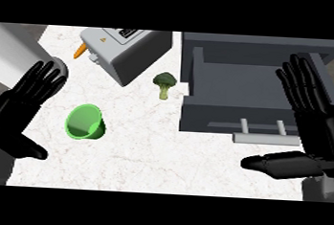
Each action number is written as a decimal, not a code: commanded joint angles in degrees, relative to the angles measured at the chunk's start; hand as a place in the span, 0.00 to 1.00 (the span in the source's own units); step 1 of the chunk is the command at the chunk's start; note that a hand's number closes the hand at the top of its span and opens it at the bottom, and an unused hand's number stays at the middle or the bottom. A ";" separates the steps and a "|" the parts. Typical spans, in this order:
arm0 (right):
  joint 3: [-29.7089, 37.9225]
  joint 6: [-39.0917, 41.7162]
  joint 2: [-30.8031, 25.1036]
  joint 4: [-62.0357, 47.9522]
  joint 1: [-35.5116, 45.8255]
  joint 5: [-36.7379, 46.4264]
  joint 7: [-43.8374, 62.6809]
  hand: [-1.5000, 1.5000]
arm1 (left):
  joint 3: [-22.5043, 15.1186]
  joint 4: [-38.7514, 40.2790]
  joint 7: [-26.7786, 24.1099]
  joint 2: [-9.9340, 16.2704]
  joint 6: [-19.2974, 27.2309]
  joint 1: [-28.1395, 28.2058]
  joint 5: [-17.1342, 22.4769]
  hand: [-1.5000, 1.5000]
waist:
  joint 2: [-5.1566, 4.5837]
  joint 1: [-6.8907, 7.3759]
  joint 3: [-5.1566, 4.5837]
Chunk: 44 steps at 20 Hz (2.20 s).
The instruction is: Pick up the cup, place it into the drawer and close the drawer
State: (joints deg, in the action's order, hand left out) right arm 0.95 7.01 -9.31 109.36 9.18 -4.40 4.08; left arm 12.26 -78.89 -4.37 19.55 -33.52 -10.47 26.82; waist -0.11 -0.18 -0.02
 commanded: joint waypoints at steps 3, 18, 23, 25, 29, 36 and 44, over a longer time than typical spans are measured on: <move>1.04 0.62 0.13 1.23 0.10 -0.26 -0.32 0.00 | -0.81 10.74 -10.06 -2.53 -0.08 -0.27 -10.26 0.00 | 0.06 -0.12 -0.01; 3.94 0.88 -0.83 -1.37 6.88 -2.35 3.63 0.00 | -0.93 55.78 -40.79 3.01 0.64 -14.04 -28.24 0.00 | -0.28 -0.92 -0.13; 5.27 3.64 -2.35 -3.29 5.85 -3.18 -0.29 0.00 | -2.18 62.06 -47.87 1.61 4.87 -15.04 -31.23 0.00 | -0.64 -1.65 -0.22; 2.66 1.91 -0.54 -0.40 5.36 -1.90 2.59 0.00 | -1.63 63.54 -49.65 2.27 4.30 -15.14 -30.86 0.00 | -0.54 -1.67 -0.25; 1.90 0.66 -0.23 -3.09 8.66 -0.12 3.58 0.00 | -1.71 64.90 -51.31 1.79 4.33 -16.54 -31.06 0.00 | -0.82 -1.64 -0.35; 4.58 1.06 -1.36 -2.87 8.18 -1.50 2.98 0.00 | -1.77 66.88 -54.08 1.12 4.50 -17.39 -31.48 0.00 | -0.89 -1.93 -0.35; 3.49 2.03 -1.01 -1.78 7.33 -1.95 3.03 0.00 | -3.10 67.76 -56.79 -2.34 7.25 -18.05 -33.09 0.00 | -0.88 -2.25 -0.36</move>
State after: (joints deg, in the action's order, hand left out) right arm 5.47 9.66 -11.15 106.71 16.98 -7.30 7.24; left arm 9.47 -11.84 -53.51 18.33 -21.83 -28.95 -5.77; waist -0.97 -2.33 -0.35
